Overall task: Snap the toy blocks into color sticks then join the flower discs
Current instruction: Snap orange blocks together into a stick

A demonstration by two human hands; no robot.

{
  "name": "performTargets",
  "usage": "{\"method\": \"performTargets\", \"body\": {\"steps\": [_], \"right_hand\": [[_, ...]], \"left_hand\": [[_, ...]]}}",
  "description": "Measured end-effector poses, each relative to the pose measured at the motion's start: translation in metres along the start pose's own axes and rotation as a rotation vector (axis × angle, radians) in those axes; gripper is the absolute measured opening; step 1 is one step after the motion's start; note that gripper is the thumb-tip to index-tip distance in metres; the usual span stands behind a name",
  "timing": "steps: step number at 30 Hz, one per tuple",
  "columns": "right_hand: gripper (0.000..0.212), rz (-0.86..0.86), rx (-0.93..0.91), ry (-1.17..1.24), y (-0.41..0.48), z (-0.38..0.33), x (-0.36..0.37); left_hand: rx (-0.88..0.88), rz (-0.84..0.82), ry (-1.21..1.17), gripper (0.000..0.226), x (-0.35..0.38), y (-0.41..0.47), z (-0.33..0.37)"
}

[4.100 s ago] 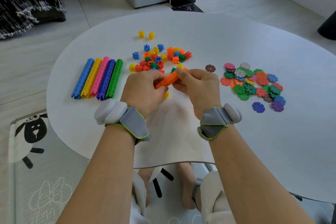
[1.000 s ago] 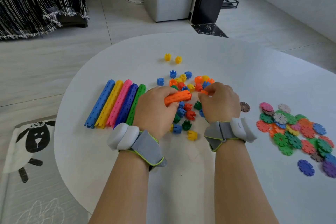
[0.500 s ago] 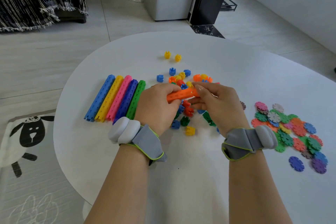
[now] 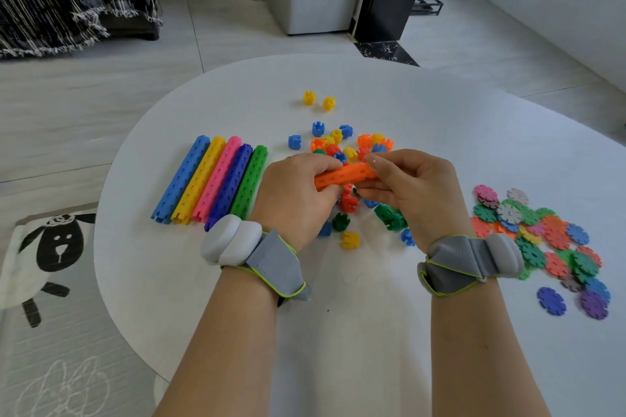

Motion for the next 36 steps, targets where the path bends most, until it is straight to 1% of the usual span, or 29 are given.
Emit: {"method": "performTargets", "body": {"steps": [10,16,21,25,27,28,30,32,34,36], "right_hand": [[0.007,0.009,-0.002,0.022,0.000,-0.001,-0.004],[0.003,0.042,0.024,0.031,0.000,0.001,-0.006],[0.009,0.062,-0.013,0.037,-0.001,-0.003,-0.004],[0.020,0.049,-0.027,0.010,0.003,-0.004,-0.001],[0.024,0.071,-0.092,-0.085,0.008,-0.005,-0.002],[0.024,0.111,-0.139,-0.162,0.011,-0.005,-0.004],[0.023,0.232,-0.230,-0.331,0.018,-0.005,-0.013],[0.018,0.343,-0.311,-0.479,0.025,-0.008,-0.020],[0.018,0.408,-0.363,-0.560,0.031,-0.009,-0.022],[0.022,0.439,-0.385,-0.605,0.041,-0.008,-0.021]], "left_hand": [[-0.037,-0.061,-0.032,0.026,0.006,-0.003,0.000],[-0.020,-0.072,-0.020,0.027,0.008,-0.004,0.004],[-0.035,-0.017,-0.024,0.027,0.005,-0.005,0.005],[-0.028,-0.002,-0.010,0.025,0.002,-0.003,0.004],[-0.028,0.017,-0.027,0.019,0.001,-0.001,0.002],[-0.031,0.032,-0.039,0.017,-0.001,0.000,0.001],[-0.053,0.065,-0.053,0.016,-0.003,0.001,-0.002],[-0.073,0.088,-0.060,0.017,-0.005,0.002,-0.005],[-0.066,0.097,-0.057,0.016,-0.005,0.004,-0.004],[-0.062,0.102,-0.053,0.018,-0.004,0.008,-0.004]]}}
Point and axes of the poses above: each hand's wrist, its own y-axis towards the middle knuckle, its own x-axis out of the palm, z = x × y, the point moved 10 cm from there along y, towards the middle knuckle, and after that the axes turned 15 degrees about z, right-handed, at the moved point
